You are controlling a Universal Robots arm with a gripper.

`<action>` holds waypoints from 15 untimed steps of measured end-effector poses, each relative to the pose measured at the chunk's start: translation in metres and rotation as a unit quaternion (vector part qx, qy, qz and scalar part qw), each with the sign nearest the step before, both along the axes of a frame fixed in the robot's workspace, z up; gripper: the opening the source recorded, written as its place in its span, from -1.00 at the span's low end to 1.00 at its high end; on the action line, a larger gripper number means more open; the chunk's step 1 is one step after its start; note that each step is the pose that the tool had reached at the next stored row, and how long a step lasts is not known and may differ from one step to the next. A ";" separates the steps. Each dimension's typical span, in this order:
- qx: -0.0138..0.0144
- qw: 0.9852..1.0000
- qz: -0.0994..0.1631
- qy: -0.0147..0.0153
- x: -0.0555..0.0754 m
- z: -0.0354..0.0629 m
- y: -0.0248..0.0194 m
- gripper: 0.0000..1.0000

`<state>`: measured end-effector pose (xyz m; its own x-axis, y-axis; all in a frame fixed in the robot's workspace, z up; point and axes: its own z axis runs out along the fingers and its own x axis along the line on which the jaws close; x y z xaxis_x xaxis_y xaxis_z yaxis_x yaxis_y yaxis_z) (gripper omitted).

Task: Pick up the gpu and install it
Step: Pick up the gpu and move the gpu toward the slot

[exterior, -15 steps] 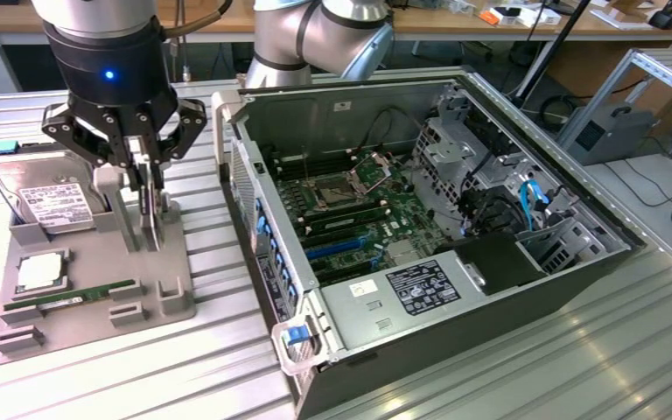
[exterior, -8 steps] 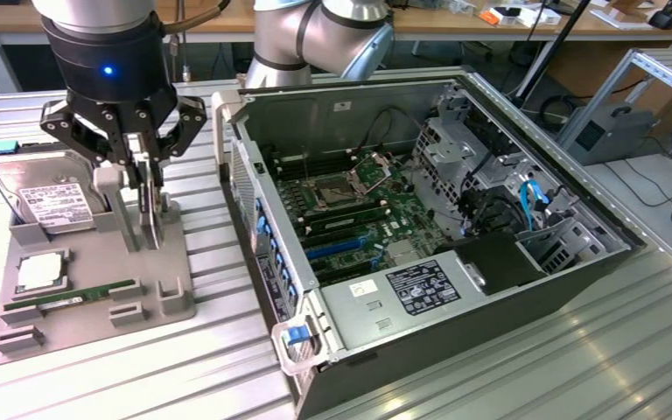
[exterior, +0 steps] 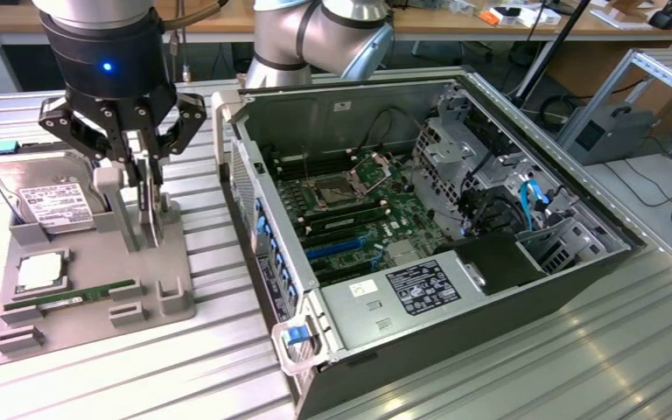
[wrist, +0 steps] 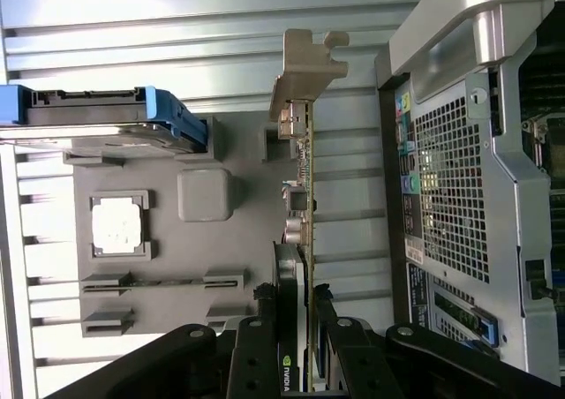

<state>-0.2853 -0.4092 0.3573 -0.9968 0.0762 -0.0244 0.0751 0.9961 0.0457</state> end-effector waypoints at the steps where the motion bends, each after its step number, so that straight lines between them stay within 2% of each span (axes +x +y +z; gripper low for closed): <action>1: 0.000 1.000 0.000 0.000 0.000 0.0003 0.0000 -0.47; 15: 0.001 1.000 0.000 0.000 0.000 0.0126 0.0000 -0.47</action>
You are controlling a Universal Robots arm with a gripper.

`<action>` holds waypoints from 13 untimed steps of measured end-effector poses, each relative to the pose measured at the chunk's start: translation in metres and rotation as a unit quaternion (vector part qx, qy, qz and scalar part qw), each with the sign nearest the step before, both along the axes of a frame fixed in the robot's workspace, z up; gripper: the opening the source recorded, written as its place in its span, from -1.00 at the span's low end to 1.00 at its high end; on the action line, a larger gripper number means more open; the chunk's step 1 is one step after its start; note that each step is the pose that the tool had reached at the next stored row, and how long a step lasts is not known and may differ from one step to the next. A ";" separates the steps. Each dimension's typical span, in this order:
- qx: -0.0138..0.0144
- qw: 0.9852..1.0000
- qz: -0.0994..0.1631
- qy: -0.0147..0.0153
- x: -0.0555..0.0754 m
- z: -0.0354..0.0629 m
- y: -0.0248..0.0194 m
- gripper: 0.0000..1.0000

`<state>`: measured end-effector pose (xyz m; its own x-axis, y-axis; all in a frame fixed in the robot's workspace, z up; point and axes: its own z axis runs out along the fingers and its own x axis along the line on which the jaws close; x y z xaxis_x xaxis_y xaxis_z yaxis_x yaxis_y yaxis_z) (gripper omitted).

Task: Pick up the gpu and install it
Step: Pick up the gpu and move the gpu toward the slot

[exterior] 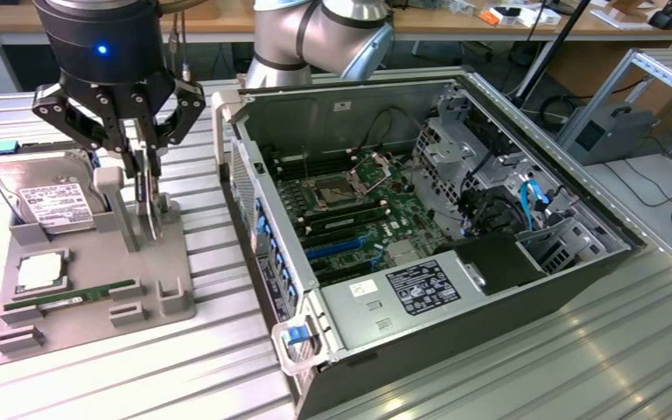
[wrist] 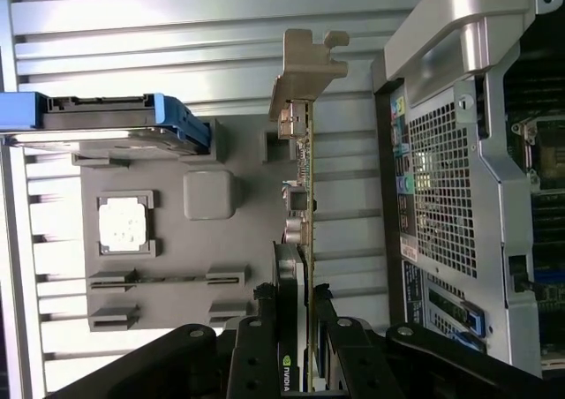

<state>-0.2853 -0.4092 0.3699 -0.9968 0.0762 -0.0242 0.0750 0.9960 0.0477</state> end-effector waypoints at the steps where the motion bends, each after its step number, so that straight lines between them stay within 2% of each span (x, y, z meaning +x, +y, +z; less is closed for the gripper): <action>1: 0.000 1.000 0.000 0.000 0.000 0.0005 0.0000 -0.47; 13: 0.001 1.000 0.000 0.000 0.000 0.0133 0.0000 -0.47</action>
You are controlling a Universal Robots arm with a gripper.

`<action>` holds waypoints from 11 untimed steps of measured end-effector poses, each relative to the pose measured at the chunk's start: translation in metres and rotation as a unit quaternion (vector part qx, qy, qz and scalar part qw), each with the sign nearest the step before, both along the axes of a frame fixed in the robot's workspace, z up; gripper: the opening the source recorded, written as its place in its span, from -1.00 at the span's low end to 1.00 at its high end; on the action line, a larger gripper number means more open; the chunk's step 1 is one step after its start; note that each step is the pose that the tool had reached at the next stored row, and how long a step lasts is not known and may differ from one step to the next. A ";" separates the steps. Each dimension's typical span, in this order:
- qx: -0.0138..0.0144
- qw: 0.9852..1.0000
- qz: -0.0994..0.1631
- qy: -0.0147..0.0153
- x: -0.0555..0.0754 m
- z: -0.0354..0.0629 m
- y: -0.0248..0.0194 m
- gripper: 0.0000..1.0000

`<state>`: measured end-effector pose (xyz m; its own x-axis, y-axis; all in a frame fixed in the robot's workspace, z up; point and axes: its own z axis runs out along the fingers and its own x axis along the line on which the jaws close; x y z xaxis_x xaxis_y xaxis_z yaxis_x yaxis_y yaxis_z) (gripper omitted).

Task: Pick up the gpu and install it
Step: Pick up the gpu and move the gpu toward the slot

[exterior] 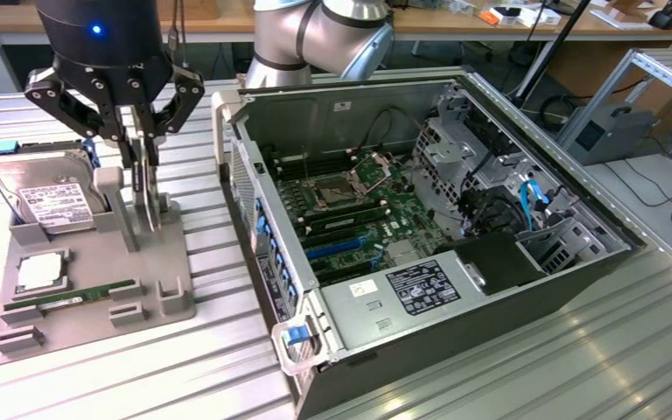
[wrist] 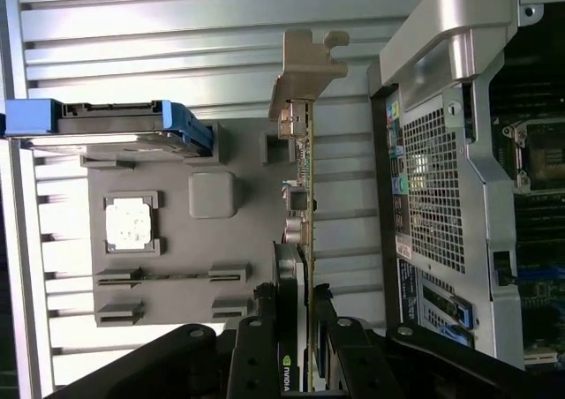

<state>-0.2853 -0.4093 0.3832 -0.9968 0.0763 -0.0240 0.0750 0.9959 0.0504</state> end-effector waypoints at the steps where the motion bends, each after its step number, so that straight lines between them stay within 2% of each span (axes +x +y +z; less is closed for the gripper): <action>1: 0.000 1.000 0.000 0.000 0.000 0.0010 0.0000 -0.47; 11: 0.001 1.000 0.000 0.000 0.000 0.0097 -0.0001 -0.47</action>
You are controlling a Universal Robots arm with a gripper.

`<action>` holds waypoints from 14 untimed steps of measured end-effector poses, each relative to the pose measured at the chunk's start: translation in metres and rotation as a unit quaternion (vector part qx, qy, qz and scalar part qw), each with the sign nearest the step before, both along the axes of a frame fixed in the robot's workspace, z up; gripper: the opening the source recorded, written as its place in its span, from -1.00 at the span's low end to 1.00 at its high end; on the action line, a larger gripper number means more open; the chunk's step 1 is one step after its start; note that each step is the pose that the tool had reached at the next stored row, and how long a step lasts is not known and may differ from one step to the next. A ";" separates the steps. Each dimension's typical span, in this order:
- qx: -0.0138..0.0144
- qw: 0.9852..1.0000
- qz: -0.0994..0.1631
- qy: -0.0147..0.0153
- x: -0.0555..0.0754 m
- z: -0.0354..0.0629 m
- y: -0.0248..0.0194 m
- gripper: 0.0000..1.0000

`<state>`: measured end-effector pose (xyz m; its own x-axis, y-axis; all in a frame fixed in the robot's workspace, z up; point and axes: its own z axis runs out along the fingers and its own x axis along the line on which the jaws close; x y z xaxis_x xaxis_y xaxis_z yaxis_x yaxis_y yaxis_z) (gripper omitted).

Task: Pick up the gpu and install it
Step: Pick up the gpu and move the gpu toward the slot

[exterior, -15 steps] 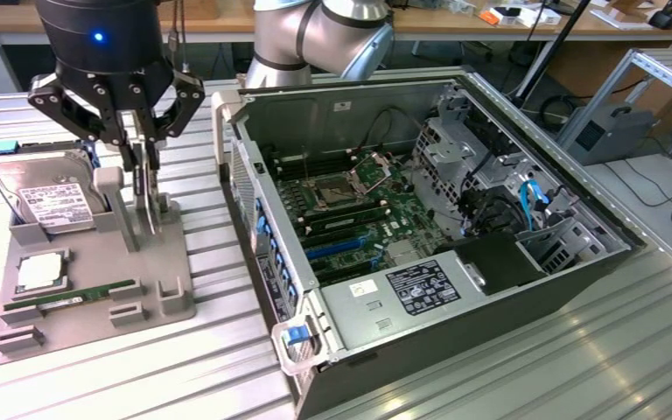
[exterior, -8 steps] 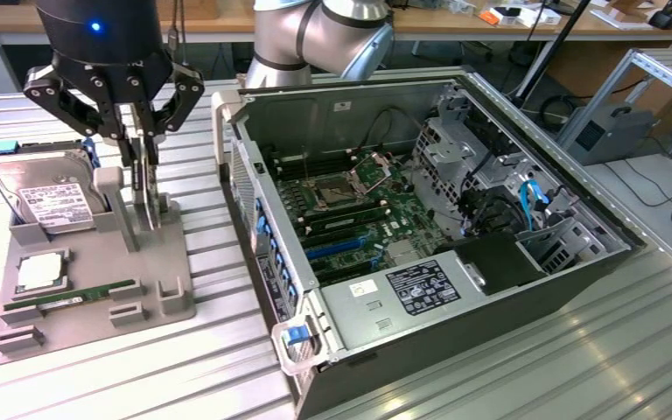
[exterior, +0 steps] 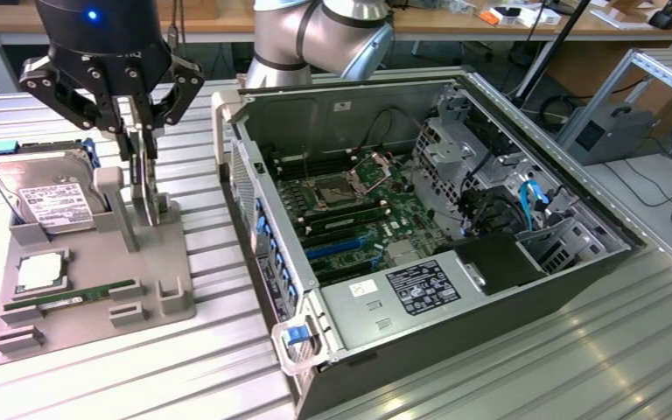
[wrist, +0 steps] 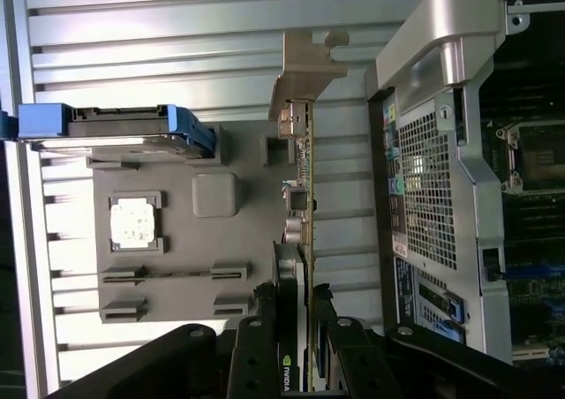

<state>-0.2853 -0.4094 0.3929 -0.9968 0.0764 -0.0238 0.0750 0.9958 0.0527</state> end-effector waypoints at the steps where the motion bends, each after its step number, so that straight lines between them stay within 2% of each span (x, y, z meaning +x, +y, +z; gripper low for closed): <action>1: 0.000 1.000 0.000 0.000 0.000 0.0008 0.0000 -0.47; 14: 0.002 1.000 0.000 0.000 0.000 0.0148 -0.0001 -0.47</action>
<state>-0.2853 -0.4095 0.4077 -0.9968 0.0765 -0.0236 0.0750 0.9956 0.0557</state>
